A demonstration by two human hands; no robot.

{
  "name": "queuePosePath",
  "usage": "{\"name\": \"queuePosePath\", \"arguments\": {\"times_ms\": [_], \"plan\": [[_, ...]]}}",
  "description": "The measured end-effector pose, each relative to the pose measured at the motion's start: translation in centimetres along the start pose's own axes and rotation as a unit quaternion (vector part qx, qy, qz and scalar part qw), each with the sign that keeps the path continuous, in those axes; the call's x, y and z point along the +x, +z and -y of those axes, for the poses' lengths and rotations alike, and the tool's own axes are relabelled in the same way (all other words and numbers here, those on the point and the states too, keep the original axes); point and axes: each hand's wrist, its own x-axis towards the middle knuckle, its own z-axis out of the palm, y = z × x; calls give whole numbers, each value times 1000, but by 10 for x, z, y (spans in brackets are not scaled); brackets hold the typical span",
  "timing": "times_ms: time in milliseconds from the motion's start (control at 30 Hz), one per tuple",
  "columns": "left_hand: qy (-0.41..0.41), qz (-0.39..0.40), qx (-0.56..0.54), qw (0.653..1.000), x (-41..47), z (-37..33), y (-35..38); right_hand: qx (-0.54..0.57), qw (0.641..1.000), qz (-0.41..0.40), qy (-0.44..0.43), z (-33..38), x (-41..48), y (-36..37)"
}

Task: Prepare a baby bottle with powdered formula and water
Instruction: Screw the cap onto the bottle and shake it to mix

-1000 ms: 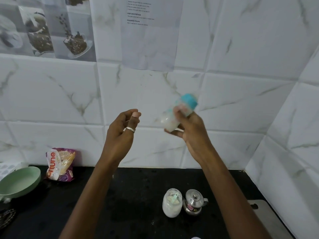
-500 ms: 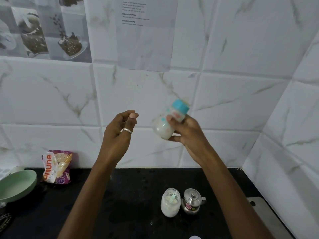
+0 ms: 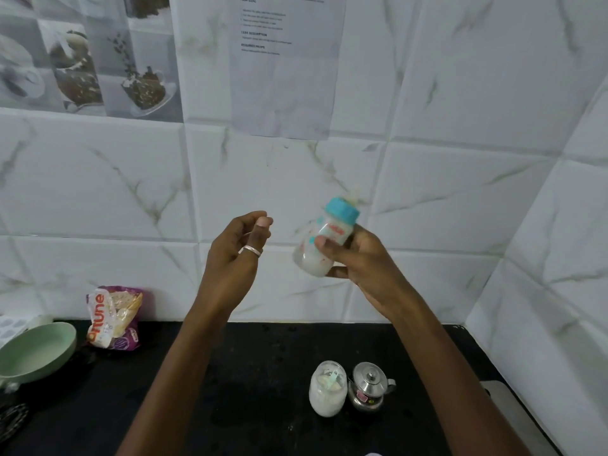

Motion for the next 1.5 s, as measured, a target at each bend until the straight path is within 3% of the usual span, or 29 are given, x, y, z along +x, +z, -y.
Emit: {"name": "queuePosePath", "arguments": {"times_ms": [133,267,300,400,567,700,833,967,1100,1233,1367,1500], "plan": [[2,5,1,1000,-3,0,-2,171,981,-79,-46,7,5,-8],[3,5,3,1000,-3,-4,-2,-11,1000,5,1,2,0,-5],[2,5,2,1000,-2,-6,-1,-12,1000,8,-5,2,0,-6],[4,11,6,1000,-3,-5,0,131,988,-73,-37,7,3,-8],[1,8,4,1000,-3,-6,1,-15,1000,-7,-16,5,-2,-4],[0,11,4,1000,-6,-5,1,111,989,-77,-55,7,1,-6],[2,10,3,1000,-6,-6,1,-25,999,-7,-23,2,-4,-1],[0,12,0,1000,-7,-5,1,89,992,-75,-56,4,0,-3],[0,10,0,1000,-6,-5,0,-27,999,-4,-24,3,-5,1],[0,11,0,1000,-7,-5,-1,119,988,-81,-52,9,0,-4],[0,9,-2,1000,-7,-4,-2,-32,999,1,-12,2,-6,1],[-3,12,-5,1000,-8,-4,-1,106,991,-69,-47,7,-2,-3]]}}
